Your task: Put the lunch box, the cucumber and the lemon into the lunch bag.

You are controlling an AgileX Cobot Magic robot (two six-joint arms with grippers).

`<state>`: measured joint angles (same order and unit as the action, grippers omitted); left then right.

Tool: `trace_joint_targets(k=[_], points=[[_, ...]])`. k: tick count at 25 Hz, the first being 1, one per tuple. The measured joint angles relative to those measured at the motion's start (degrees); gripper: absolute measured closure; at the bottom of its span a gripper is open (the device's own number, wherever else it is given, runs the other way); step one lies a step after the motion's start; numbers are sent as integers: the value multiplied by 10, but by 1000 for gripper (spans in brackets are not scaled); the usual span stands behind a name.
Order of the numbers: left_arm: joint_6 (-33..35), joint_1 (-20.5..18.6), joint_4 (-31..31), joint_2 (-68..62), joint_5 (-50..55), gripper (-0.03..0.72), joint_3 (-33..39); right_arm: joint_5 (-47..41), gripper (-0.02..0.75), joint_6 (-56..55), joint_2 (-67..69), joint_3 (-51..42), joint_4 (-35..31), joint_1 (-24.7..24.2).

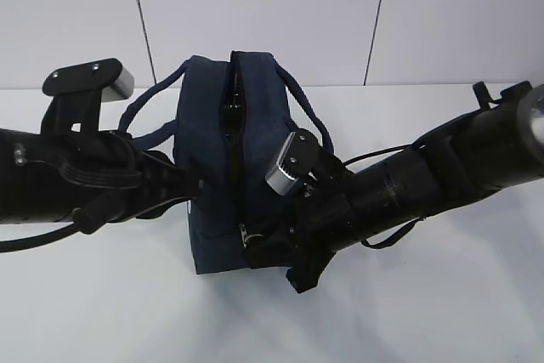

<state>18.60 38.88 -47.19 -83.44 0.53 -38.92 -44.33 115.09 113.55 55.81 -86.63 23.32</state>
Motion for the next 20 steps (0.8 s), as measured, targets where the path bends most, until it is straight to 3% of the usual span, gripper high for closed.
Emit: trace_joint_targets(k=[20], points=[[0,0,13,0,2,688,0,1,751,-7,-26,0,48,0]])
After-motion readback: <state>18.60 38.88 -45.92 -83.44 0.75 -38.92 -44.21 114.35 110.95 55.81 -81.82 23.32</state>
